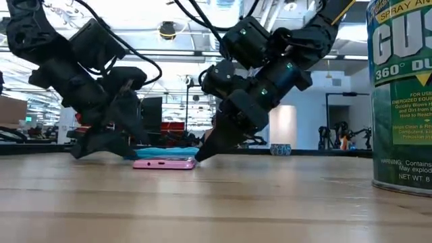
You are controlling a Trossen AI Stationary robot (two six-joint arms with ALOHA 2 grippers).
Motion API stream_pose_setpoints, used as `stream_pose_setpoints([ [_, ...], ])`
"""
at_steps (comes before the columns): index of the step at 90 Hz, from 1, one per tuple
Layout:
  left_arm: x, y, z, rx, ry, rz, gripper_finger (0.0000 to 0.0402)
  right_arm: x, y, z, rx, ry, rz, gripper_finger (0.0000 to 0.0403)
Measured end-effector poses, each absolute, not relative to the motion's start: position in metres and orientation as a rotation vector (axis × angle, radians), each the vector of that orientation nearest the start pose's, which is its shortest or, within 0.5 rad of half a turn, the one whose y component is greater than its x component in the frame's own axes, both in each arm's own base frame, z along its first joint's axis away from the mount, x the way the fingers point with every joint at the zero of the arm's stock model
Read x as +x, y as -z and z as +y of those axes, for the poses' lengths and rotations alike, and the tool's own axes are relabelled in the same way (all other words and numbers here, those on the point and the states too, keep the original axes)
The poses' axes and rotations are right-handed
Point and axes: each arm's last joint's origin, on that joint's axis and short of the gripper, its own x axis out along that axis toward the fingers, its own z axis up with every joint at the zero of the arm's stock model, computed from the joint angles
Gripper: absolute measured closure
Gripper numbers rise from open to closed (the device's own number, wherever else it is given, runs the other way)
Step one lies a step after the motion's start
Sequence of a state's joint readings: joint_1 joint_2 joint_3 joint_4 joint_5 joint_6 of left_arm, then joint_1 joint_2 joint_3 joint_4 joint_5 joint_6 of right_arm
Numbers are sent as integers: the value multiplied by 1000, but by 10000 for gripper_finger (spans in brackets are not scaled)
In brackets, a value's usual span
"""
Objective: Apply microfiber cloth
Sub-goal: Spray the device using the spray bottle
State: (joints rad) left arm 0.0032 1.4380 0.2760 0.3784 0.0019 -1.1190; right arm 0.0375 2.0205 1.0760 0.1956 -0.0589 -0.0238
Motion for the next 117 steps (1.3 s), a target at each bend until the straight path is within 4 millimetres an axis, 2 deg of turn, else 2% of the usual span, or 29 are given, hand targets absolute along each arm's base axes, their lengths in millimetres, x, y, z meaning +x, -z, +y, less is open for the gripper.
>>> stream_pose_setpoints([
  [30,207,-97,0,-1125,-440,681,241,399,-114,17,-18,-101,719,403],
  [54,207,-97,-4,-1190,-420,695,241,396,-111,18,-19,-103,772,403],
  [85,208,-98,-12,-1184,-434,651,241,397,-112,17,-19,-100,754,403],
  [117,223,-89,-18,-1183,-376,608,241,412,-90,18,19,-137,763,403],
])
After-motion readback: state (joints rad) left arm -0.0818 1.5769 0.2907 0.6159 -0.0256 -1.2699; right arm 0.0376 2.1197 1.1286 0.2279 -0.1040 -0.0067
